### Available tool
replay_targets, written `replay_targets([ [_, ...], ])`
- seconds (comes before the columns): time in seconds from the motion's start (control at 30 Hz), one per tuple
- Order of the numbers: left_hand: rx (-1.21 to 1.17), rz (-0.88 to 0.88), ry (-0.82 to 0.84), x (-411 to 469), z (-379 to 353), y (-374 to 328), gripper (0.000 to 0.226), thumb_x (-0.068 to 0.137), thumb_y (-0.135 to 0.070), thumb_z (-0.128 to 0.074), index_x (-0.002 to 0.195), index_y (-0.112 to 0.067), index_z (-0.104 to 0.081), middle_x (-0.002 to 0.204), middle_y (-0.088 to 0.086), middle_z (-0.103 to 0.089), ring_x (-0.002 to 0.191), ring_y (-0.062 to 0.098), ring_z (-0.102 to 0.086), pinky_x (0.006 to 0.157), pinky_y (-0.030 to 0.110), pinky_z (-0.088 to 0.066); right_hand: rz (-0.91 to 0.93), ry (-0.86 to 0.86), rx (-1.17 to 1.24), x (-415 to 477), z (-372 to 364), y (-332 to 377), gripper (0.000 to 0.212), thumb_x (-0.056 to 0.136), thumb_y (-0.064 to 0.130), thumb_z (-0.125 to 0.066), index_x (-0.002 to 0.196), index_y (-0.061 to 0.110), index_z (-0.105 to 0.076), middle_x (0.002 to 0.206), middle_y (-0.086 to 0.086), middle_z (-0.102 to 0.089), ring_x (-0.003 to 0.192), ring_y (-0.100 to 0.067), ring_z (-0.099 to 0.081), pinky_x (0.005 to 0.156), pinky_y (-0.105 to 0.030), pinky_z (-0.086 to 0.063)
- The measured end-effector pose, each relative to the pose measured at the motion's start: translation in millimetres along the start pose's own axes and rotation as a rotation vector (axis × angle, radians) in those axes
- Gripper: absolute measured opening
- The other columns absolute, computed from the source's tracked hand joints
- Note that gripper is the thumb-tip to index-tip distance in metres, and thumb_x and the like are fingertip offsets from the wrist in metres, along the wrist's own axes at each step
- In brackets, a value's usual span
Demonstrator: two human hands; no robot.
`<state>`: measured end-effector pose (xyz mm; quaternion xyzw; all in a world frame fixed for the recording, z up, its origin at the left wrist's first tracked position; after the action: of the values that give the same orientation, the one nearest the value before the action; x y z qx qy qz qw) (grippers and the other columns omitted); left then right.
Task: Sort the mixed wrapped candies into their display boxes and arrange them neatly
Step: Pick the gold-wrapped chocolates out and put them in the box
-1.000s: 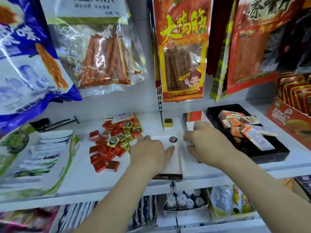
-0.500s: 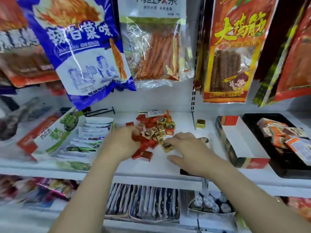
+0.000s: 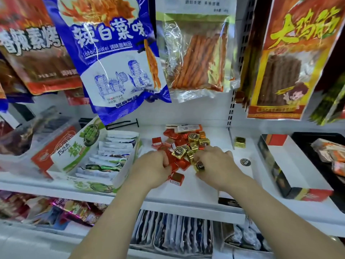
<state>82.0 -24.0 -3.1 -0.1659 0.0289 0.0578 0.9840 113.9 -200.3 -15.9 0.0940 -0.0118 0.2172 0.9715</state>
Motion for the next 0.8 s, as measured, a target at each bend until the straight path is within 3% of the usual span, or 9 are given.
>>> replay_targets([
  [0.1, 0.004, -0.104, -0.166, 11.7, -6.1, -11.4, 0.042, 0.088, -0.027, -0.059, 0.129, -0.031, -0.053, 0.12, 0.001, -0.058, 0.11, 0.023, -0.053, 0.089, 0.032, -0.045, -0.021, 0.007, 0.085, 3.5, -0.9, -1.7, 0.064, 0.078, 0.032, -0.07, 0.131, 0.028, -0.035, 0.128, -0.002, -0.04, 0.119, -0.026, -0.042, 0.096, -0.046, -0.035],
  [0.2, 0.003, -0.197, -0.163, 23.8, -21.8, -25.2, 0.058, 0.088, -0.025, -0.058, 0.141, -0.037, -0.04, 0.139, -0.002, -0.047, 0.125, 0.025, -0.042, 0.099, 0.04, -0.043, 0.018, 0.065, 0.124, 5.1, -4.0, -2.3, 0.081, 0.08, 0.028, -0.069, 0.143, 0.033, -0.017, 0.132, -0.003, -0.044, 0.118, -0.029, -0.049, 0.095, -0.046, -0.035],
  [0.3, 0.085, -0.238, -0.175, 30.9, -33.8, -32.7, 0.054, 0.09, -0.031, -0.056, 0.14, -0.043, -0.04, 0.135, -0.004, -0.049, 0.129, 0.024, -0.037, 0.1, 0.041, -0.04, 0.09, 0.041, 0.068, 6.9, -5.7, -7.1, 0.072, 0.082, 0.024, -0.066, 0.141, 0.029, -0.027, 0.123, -0.003, -0.058, 0.114, -0.027, -0.053, 0.09, -0.041, -0.04],
  [0.4, 0.117, -0.243, -0.195, 35.4, -34.9, -36.8, 0.046, 0.09, -0.033, -0.056, 0.134, -0.042, -0.049, 0.128, -0.004, -0.053, 0.126, 0.024, -0.038, 0.099, 0.044, -0.038, 0.094, -0.041, 0.177, 8.0, 7.3, -16.6, 0.054, 0.08, 0.026, -0.067, 0.129, 0.033, -0.046, 0.109, 0.002, -0.064, 0.102, -0.023, -0.059, 0.083, -0.036, -0.047],
  [0.57, 0.095, -0.357, -0.128, 37.7, -39.5, -47.0, 0.045, 0.087, -0.028, -0.064, 0.128, -0.046, -0.054, 0.122, -0.003, -0.051, 0.113, 0.023, -0.046, 0.09, 0.041, -0.047, -0.179, -0.198, 0.735, 7.8, 36.5, -44.3, 0.015, 0.089, 0.036, -0.062, 0.102, 0.028, -0.064, 0.081, 0.006, -0.064, 0.076, -0.016, -0.066, 0.064, -0.021, -0.048],
  [0.67, 0.062, -0.382, -0.131, 40.7, -43.0, -48.6, 0.033, 0.088, -0.025, -0.065, 0.119, -0.037, -0.064, 0.124, -0.003, -0.052, 0.113, 0.022, -0.047, 0.089, 0.036, -0.046, -0.335, -0.153, 1.157, 4.4, 37.9, -46.6, 0.016, 0.096, 0.027, -0.054, 0.098, 0.018, -0.067, 0.081, 0.006, -0.061, 0.069, -0.019, -0.069, 0.052, -0.015, -0.049],
  [0.8, -0.238, -0.337, -0.228, 41.8, -28.0, -47.8, 0.025, 0.088, -0.024, -0.067, 0.112, -0.029, -0.066, 0.114, -0.007, -0.064, 0.103, 0.014, -0.057, 0.083, 0.029, -0.048, -0.389, -0.12, 1.368, 4.5, 37.2, -47.8, 0.013, 0.092, 0.015, -0.061, 0.093, 0.008, -0.071, 0.079, 0.002, -0.064, 0.079, -0.026, -0.067, 0.072, -0.029, -0.059],
])
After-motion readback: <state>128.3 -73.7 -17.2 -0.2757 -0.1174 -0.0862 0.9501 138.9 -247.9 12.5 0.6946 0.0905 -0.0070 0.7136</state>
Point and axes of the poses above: each hand's wrist, its own x-axis towards the middle knuckle, its own z-axis out of the back of the hand, y = z × x, the point moved 2 cm from there along x, towards the middle knuckle
